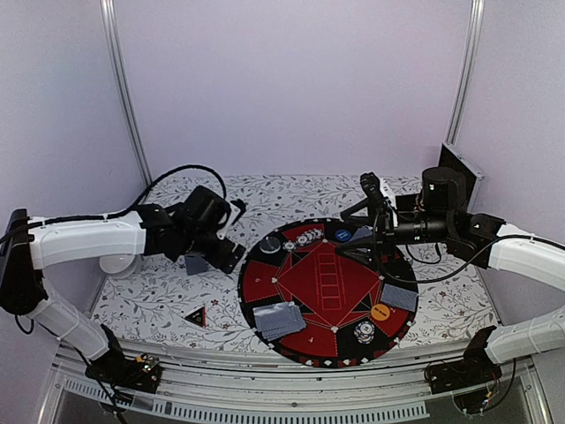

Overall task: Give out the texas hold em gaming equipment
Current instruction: Place the poker card in the face-down deck piles, then pick up the poker card from the center of the board.

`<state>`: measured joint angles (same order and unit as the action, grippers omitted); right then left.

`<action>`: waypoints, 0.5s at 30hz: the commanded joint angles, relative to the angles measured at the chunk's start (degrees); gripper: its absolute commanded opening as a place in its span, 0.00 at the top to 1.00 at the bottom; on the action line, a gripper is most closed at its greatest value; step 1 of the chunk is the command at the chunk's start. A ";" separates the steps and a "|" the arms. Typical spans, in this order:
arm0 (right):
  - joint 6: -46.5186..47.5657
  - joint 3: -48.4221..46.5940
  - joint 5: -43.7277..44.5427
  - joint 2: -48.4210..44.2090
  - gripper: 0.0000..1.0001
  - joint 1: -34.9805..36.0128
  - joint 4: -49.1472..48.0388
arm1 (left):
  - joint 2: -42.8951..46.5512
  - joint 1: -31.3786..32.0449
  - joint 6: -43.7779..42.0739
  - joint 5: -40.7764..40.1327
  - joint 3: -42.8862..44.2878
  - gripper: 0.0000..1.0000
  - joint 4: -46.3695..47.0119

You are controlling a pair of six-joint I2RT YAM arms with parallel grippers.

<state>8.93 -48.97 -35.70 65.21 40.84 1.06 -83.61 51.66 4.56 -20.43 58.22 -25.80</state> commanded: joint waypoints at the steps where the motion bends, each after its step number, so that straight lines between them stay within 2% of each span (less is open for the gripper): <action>1: -0.75 0.56 -0.30 -1.59 0.01 0.04 -1.45 | -1.26 -15.12 12.72 8.51 -0.30 0.02 -9.99; 3: -0.82 0.39 -0.65 -1.22 0.01 0.03 -1.52 | -3.12 -22.87 16.01 13.36 -1.27 0.02 -9.35; 6: -0.99 0.29 -1.00 -0.72 0.01 0.02 -1.51 | -2.79 -28.02 19.91 14.07 -5.74 0.02 -1.64; 9: -1.03 0.53 -1.03 -0.69 0.01 -0.03 -1.51 | -4.40 -30.47 23.70 13.63 -7.26 0.02 3.19; 15: -1.02 1.04 -1.04 -0.45 0.01 0.01 -1.72 | -11.67 -30.87 26.45 14.30 -5.84 0.02 5.85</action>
<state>8.51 -48.97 -36.14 64.90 40.84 0.78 -91.46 21.19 27.07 -8.12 51.37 -24.14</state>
